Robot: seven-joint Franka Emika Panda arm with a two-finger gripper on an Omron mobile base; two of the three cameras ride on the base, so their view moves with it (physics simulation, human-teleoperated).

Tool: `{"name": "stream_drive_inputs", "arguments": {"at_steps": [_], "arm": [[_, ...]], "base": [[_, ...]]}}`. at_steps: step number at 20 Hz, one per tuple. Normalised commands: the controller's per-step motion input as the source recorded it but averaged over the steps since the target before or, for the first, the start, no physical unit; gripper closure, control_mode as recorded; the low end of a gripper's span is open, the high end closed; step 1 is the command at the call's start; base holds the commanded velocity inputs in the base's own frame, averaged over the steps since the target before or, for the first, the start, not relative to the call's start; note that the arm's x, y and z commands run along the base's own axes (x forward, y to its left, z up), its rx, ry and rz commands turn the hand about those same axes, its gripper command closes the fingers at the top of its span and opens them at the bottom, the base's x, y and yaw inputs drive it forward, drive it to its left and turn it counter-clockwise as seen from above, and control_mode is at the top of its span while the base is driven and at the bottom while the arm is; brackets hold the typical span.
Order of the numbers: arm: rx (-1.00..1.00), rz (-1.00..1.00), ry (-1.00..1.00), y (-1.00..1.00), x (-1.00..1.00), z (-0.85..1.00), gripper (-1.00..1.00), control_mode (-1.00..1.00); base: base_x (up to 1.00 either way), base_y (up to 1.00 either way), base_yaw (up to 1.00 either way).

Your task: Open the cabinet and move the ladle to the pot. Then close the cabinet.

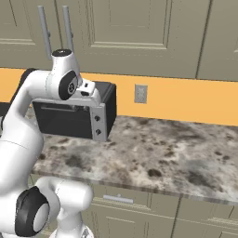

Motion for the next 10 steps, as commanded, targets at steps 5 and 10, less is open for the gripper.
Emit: {"name": "stream_drive_inputs", "arguments": {"at_steps": [5, 10], "arm": [[0.00, 0.00, -0.02, 0.00, -0.13, 0.00, -1.00, -1.00], [0.00, 0.00, -0.25, 0.07, -0.51, 0.04, -1.00, -1.00]], "base": [[0.00, 0.00, 0.00], [0.00, 0.00, 0.00]]}}
